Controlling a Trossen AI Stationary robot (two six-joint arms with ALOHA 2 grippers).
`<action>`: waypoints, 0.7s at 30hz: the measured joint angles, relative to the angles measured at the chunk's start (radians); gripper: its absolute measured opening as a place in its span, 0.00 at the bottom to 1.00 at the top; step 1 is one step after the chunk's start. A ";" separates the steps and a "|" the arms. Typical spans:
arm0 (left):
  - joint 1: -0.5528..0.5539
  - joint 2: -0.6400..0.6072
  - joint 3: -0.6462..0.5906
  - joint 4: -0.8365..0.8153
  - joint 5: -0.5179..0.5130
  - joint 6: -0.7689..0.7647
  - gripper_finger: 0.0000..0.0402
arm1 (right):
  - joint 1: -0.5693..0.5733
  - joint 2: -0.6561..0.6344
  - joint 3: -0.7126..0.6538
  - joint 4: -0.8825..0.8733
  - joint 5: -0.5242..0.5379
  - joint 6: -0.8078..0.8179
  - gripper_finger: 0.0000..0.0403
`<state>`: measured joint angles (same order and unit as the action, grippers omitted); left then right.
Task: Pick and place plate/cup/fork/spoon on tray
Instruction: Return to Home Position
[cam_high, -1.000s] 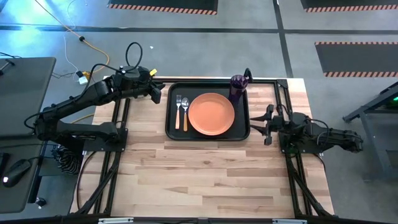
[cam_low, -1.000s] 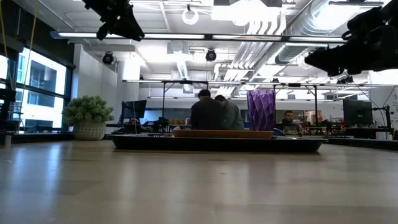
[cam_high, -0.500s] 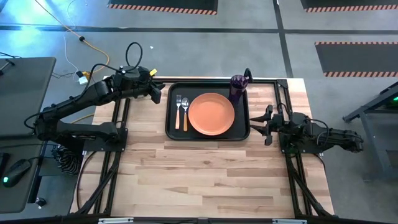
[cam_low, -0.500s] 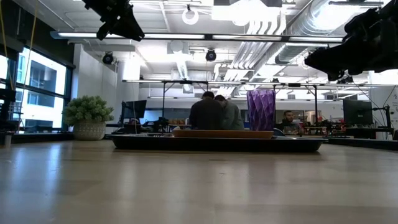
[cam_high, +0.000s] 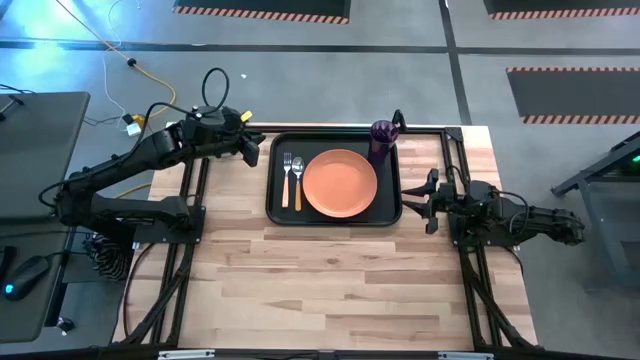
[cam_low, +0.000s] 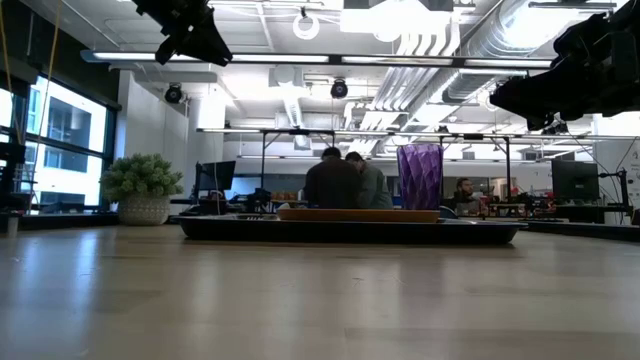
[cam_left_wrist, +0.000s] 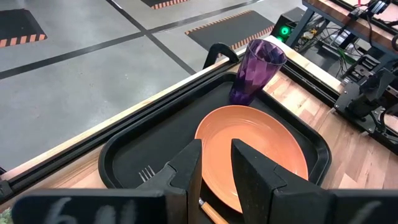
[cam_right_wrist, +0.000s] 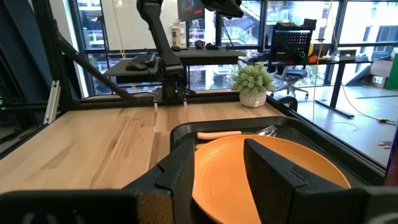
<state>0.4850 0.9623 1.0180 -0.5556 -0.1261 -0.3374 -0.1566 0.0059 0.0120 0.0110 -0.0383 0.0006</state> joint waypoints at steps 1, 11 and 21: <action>0.000 0.000 0.000 0.000 0.000 0.000 0.19 | 0.000 0.000 0.000 0.000 0.000 0.000 0.32; -0.054 -0.118 -0.013 0.019 0.004 0.042 0.19 | 0.000 0.000 0.000 0.000 0.001 0.000 0.32; -0.300 -0.366 -0.214 0.371 0.096 0.263 0.19 | 0.000 0.000 0.000 0.000 0.001 0.000 0.32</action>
<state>0.1846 0.5967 0.8041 -0.1846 -0.0305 -0.0744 -0.1563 0.0063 0.0120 0.0109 -0.0376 0.0006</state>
